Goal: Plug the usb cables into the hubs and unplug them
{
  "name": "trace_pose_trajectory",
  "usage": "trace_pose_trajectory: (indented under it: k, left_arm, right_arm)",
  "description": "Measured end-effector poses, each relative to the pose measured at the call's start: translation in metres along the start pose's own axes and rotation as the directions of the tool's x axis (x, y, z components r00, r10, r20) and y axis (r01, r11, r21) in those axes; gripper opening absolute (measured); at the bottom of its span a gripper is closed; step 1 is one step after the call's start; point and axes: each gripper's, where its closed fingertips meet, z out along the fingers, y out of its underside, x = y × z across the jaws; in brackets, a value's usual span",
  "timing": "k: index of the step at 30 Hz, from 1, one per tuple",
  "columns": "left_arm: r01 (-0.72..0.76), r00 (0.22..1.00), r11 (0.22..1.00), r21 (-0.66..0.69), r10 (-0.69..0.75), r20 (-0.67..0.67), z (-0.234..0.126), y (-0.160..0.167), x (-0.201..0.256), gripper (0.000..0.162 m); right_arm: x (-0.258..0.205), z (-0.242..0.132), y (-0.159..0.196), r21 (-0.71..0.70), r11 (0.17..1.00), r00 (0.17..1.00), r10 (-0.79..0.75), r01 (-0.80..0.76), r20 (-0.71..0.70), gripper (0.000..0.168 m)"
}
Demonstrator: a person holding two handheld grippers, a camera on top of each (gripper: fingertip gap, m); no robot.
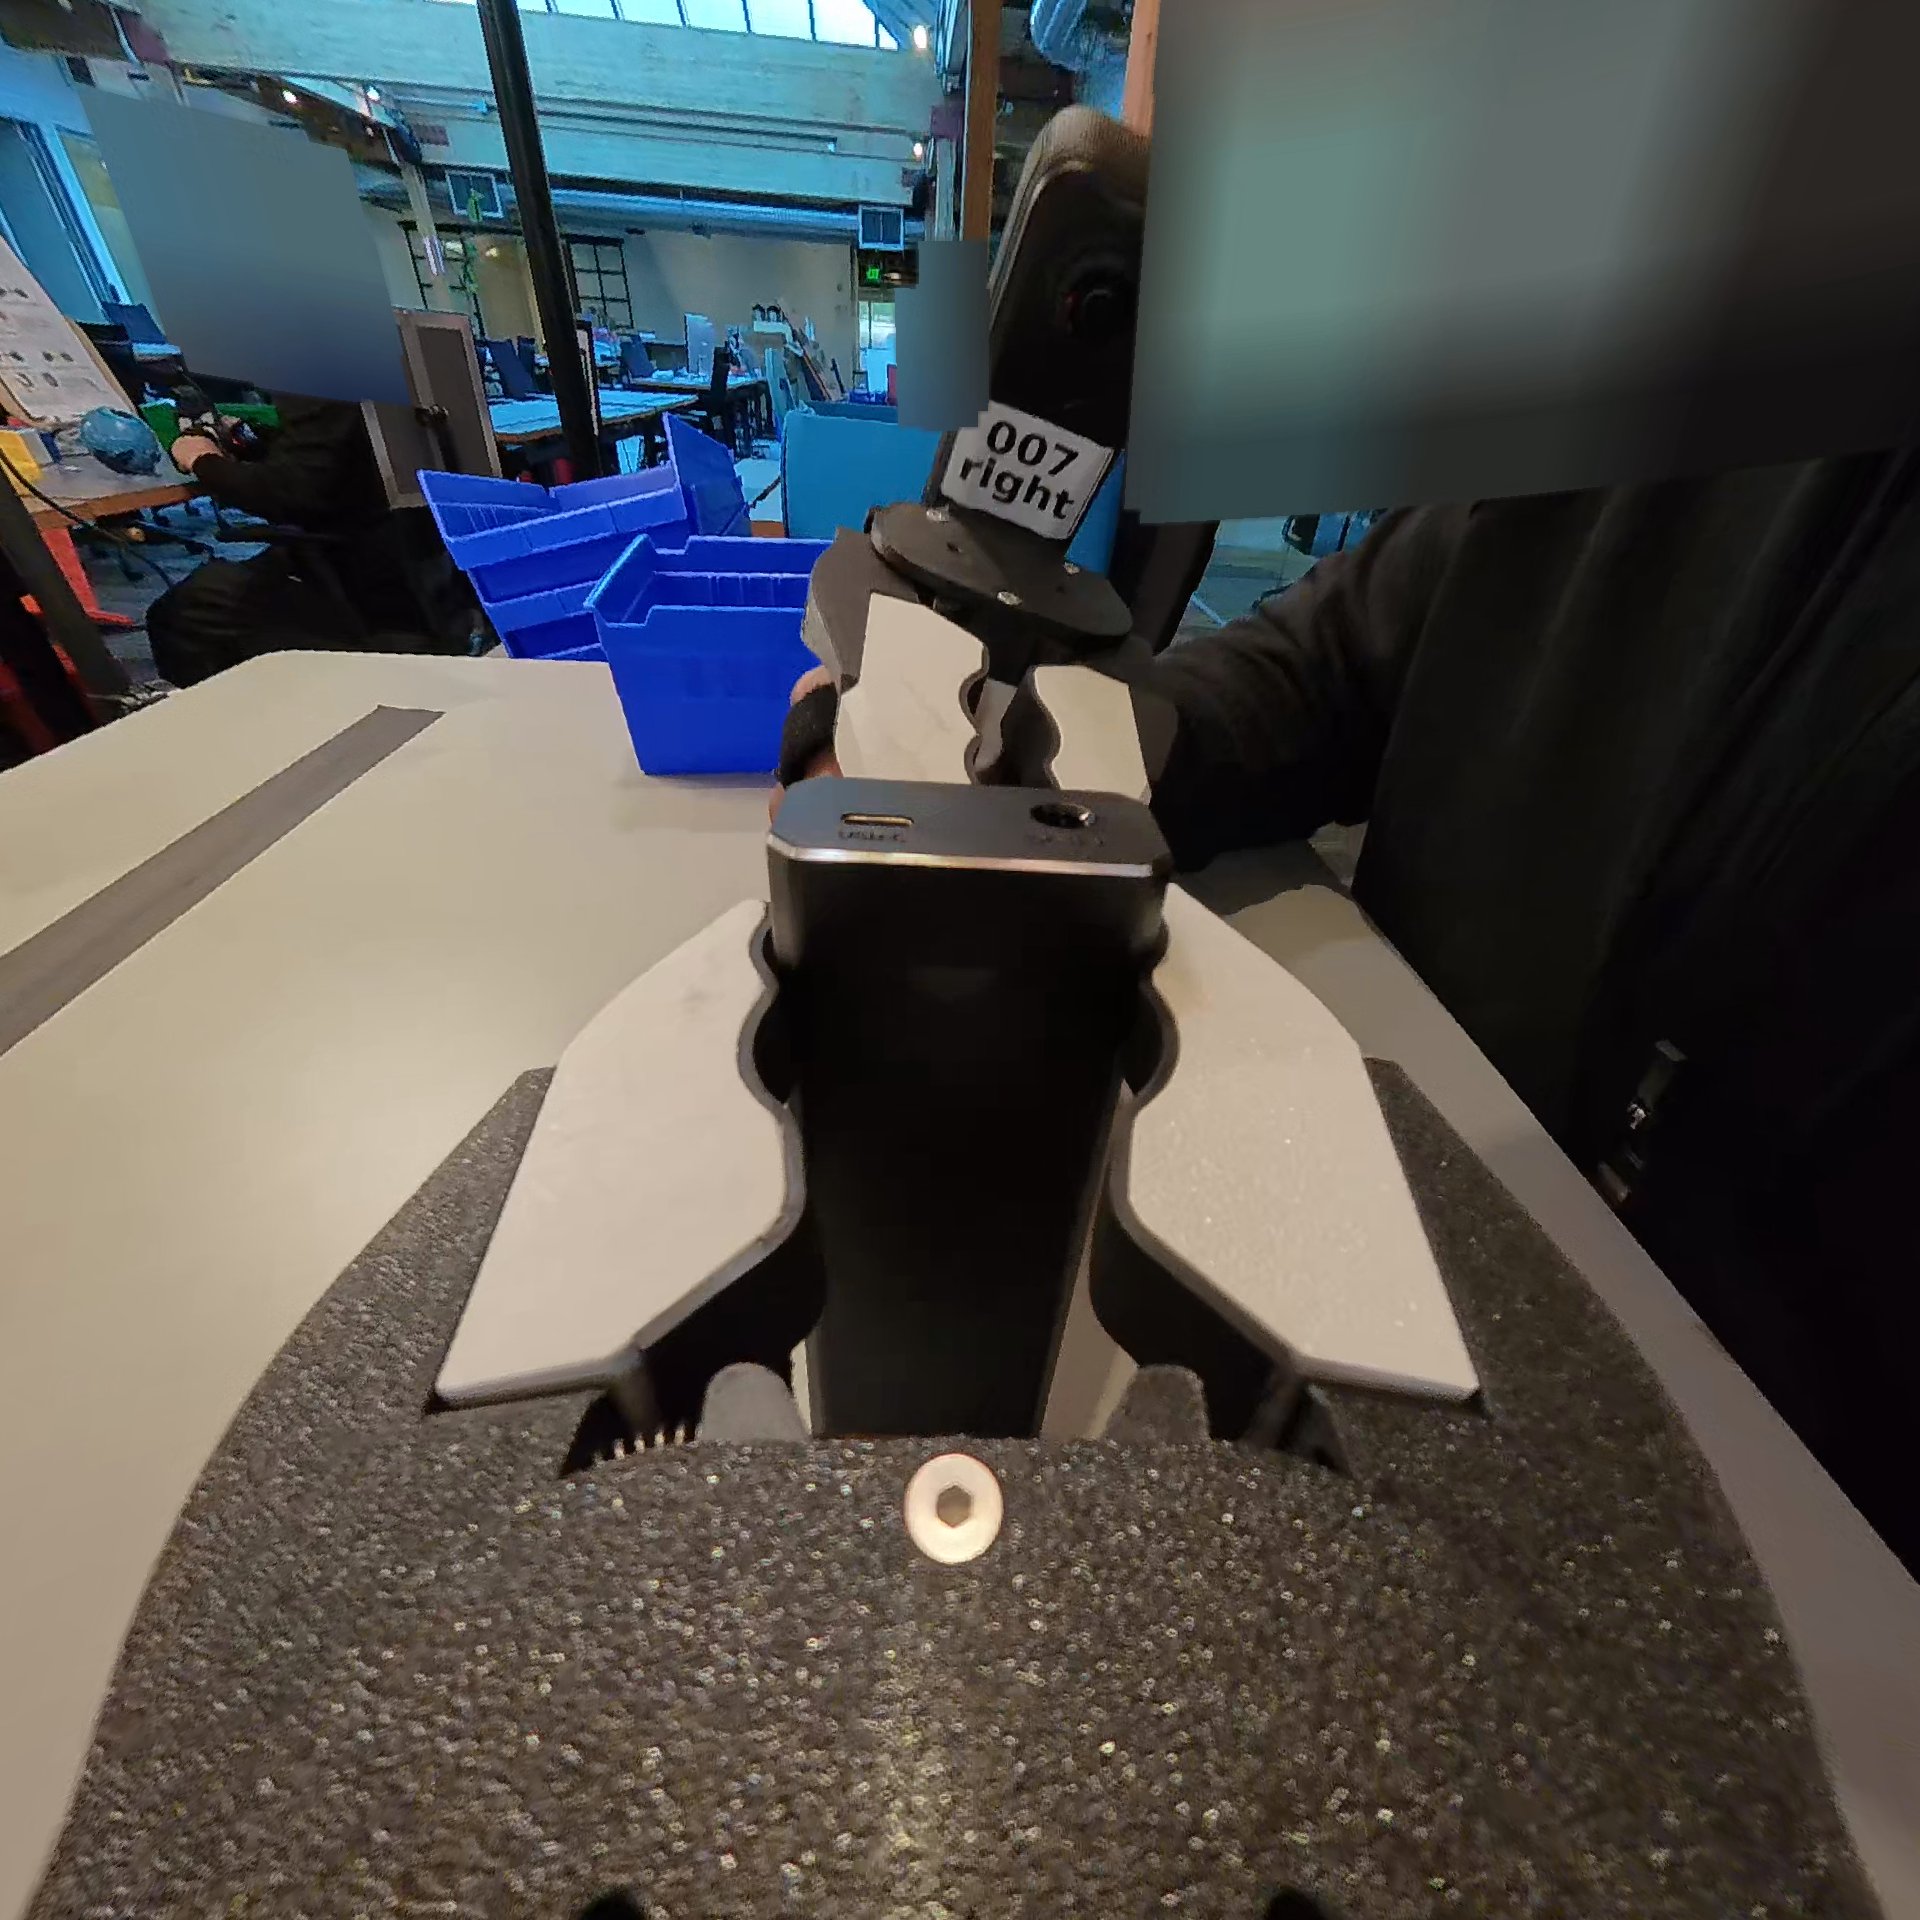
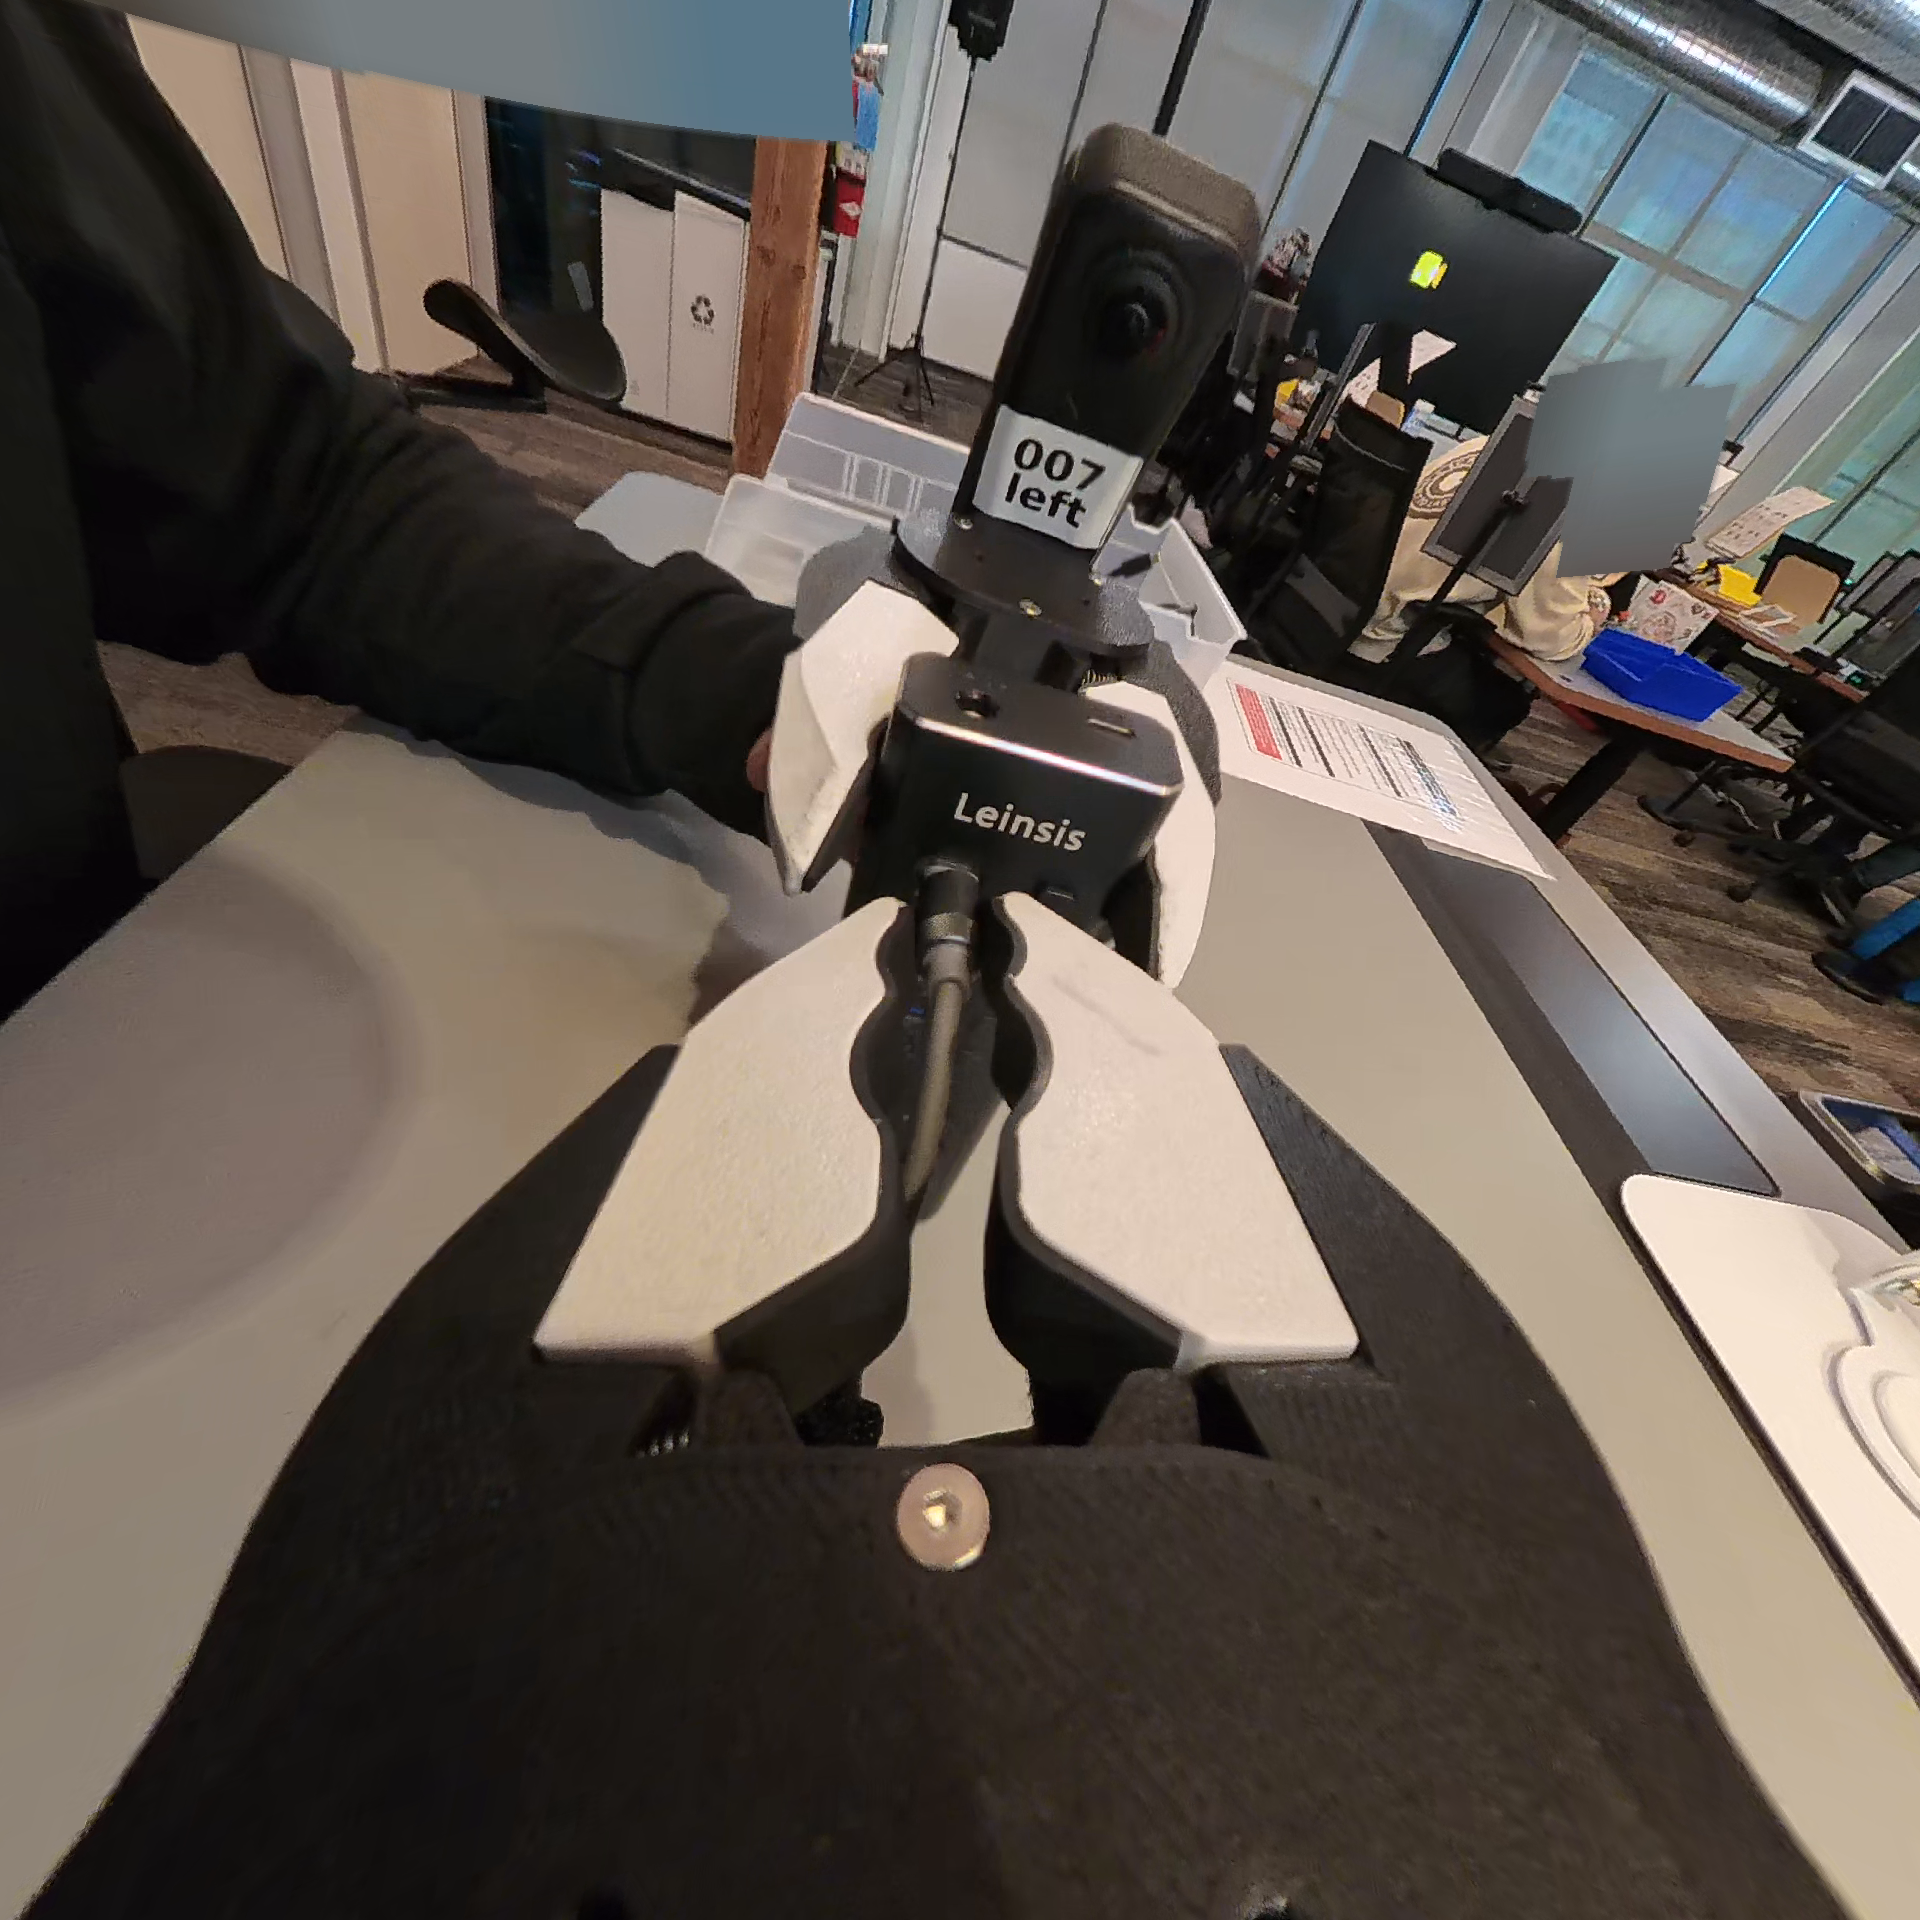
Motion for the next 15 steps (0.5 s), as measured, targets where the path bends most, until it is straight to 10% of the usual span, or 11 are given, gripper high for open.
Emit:
trace_pose_trajectory:
  k: [15]
  left_arm:
    - [-0.026,0.998,1.000,0.005,0.026,0.055,-0.006,0.005,-0.010,0.062]
  right_arm:
    - [0.005,0.001,0.011,-0.029,0.998,0.998,0.056,-0.057,-0.015,0.010]
